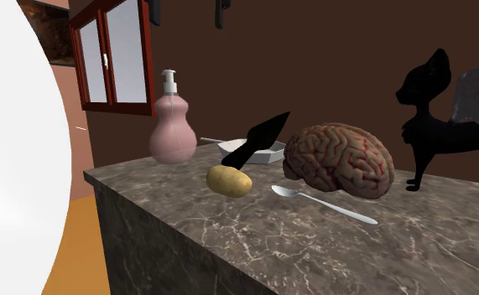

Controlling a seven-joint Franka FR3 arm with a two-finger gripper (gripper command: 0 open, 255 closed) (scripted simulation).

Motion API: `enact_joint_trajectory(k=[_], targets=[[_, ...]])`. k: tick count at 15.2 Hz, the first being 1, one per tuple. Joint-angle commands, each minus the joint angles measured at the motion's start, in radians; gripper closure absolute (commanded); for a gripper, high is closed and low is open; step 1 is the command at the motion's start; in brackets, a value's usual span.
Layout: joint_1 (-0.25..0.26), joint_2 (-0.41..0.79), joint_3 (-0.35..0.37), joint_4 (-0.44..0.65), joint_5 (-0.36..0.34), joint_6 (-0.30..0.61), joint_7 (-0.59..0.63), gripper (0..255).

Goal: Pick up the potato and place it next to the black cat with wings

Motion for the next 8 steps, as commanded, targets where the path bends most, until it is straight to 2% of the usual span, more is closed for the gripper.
enact_joint_trajectory(k=[1, 8], targets=[[0.0, 0.0, 0.0, 0.0, 0.0, 0.0, 0.0, 0], [0.05, -0.001, -0.103, -0.219, -0.093, 0.241, -0.281, 0]])
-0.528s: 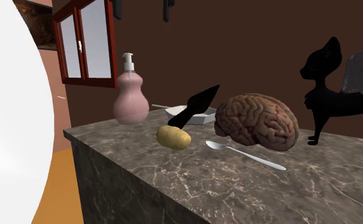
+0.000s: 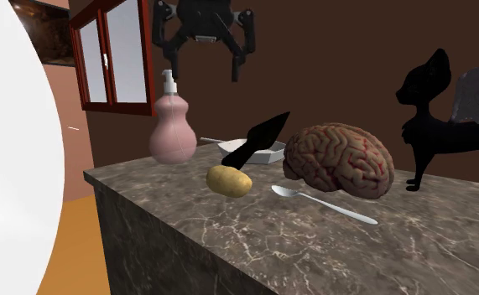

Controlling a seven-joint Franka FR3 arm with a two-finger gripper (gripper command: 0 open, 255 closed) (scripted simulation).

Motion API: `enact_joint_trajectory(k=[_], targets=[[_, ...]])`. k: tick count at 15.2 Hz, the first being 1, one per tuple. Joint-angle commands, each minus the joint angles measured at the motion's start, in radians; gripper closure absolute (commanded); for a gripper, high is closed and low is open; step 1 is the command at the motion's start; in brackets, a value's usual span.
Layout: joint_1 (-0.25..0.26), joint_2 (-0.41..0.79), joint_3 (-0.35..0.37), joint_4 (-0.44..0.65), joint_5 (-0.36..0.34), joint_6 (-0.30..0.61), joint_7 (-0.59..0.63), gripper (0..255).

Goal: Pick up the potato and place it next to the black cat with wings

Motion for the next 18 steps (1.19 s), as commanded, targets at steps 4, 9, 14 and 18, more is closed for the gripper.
enact_joint_trajectory(k=[4, 9, 14, 18], targets=[[0.032, 0.047, -0.086, -0.121, -0.07, 0.191, -0.204, 0], [0.07, 0.164, -0.186, -0.195, -0.131, 0.407, -0.406, 0], [0.119, 0.311, -0.279, -0.219, -0.157, 0.598, -0.583, 0], [0.129, 0.366, -0.296, -0.238, -0.151, 0.671, -0.591, 0]])
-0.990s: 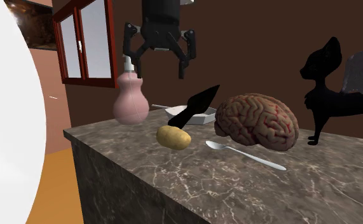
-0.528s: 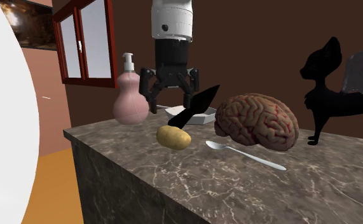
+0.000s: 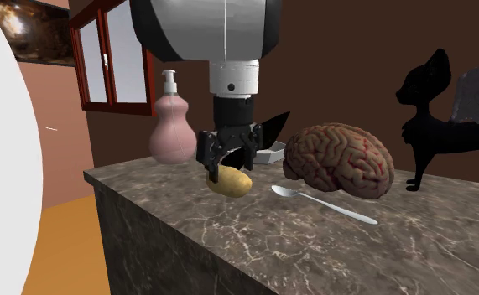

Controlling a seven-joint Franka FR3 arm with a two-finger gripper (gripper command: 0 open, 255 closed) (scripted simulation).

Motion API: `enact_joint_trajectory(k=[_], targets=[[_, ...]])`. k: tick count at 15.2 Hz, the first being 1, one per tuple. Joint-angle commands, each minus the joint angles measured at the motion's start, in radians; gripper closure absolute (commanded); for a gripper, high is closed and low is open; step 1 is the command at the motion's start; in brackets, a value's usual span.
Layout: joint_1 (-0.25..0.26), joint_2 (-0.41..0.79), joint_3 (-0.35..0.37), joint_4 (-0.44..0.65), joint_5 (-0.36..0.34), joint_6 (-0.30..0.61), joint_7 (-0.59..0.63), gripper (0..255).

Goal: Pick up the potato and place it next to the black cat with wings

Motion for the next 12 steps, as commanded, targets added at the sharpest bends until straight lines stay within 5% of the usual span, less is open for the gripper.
enact_joint_trajectory(k=[1, 11, 12], targets=[[0.006, 0.029, -0.009, -0.008, 0.004, 0.038, -0.006, 0], [0.015, 0.068, -0.021, -0.017, 0.013, 0.085, -0.013, 0], [0.015, 0.068, -0.021, -0.017, 0.013, 0.085, -0.013, 255]])
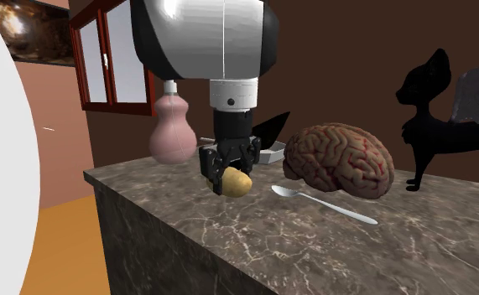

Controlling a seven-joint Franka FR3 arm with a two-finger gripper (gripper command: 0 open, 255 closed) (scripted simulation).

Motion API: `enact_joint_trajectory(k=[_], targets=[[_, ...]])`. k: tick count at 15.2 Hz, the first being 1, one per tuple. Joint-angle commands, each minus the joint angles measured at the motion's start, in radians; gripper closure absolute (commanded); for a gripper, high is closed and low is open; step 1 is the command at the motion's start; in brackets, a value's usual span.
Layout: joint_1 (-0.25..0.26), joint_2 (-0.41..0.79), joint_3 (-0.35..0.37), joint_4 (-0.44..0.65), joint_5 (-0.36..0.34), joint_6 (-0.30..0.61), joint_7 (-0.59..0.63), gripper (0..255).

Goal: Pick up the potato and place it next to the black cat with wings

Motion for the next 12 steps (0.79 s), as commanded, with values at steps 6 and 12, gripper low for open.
enact_joint_trajectory(k=[6, 12], targets=[[0.0, 0.0, -0.001, 0.0, 0.0, 0.0, 0.0, 255], [-0.008, -0.039, 0.013, 0.016, -0.007, -0.055, 0.008, 255]])
